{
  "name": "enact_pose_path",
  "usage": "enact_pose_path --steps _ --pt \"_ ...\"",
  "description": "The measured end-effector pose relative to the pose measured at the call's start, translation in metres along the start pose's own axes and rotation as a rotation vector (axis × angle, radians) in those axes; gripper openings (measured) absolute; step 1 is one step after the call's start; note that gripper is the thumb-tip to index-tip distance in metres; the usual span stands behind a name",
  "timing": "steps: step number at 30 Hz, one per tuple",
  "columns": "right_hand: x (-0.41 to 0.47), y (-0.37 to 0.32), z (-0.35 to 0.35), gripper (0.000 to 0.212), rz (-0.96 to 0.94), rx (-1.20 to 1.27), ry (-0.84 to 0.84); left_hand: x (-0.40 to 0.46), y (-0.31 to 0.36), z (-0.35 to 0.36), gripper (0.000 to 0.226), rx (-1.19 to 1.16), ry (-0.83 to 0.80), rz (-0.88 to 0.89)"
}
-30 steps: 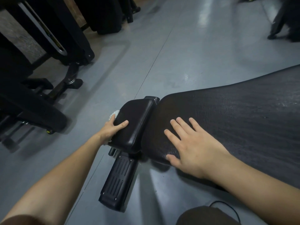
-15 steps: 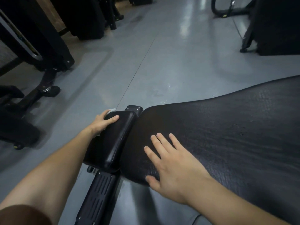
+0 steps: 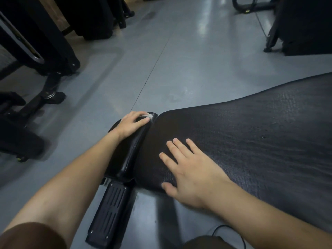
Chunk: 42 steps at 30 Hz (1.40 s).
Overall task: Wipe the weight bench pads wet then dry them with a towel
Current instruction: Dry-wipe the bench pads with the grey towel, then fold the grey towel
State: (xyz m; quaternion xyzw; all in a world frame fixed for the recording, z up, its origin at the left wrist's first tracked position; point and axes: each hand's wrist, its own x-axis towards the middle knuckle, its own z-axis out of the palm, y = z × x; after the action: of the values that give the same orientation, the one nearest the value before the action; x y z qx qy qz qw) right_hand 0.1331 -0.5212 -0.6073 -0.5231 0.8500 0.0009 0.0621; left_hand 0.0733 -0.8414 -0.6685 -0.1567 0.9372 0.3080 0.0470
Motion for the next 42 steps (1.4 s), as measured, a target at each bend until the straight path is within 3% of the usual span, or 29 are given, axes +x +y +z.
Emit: enact_pose_path --steps 3,6,13,18,24,28,34,42 --pt "0.000 0.000 -0.002 0.079 0.008 -0.005 -0.021 -0.006 0.008 -0.001 0.022 -0.080 -0.022 0.010" --pt "0.000 0.000 -0.002 0.079 0.007 -0.017 -0.048 -0.014 0.017 0.006 0.032 -0.074 -0.039 0.079" --pt "0.001 0.001 -0.003 0.079 0.017 -0.006 -0.056 -0.061 0.000 0.022 0.024 0.163 0.096 0.261" --pt "0.001 0.001 -0.002 0.079 0.015 -0.017 -0.062 -0.110 -0.008 0.021 0.033 0.161 0.059 0.180" --pt "-0.003 -0.001 -0.006 0.077 0.022 -0.023 -0.053 -0.168 -0.013 0.034 0.041 0.228 0.194 0.100" --pt "-0.013 -0.005 -0.010 0.063 -0.006 0.011 0.037 -0.189 -0.001 0.023 0.044 0.221 0.156 0.001" --pt "-0.051 -0.003 -0.027 0.044 0.027 0.420 0.069 -0.230 0.045 -0.021 0.058 0.231 0.088 0.120" --pt "-0.116 0.026 -0.082 0.045 0.260 1.070 0.200 -0.267 0.208 -0.036 0.056 0.201 0.012 0.468"
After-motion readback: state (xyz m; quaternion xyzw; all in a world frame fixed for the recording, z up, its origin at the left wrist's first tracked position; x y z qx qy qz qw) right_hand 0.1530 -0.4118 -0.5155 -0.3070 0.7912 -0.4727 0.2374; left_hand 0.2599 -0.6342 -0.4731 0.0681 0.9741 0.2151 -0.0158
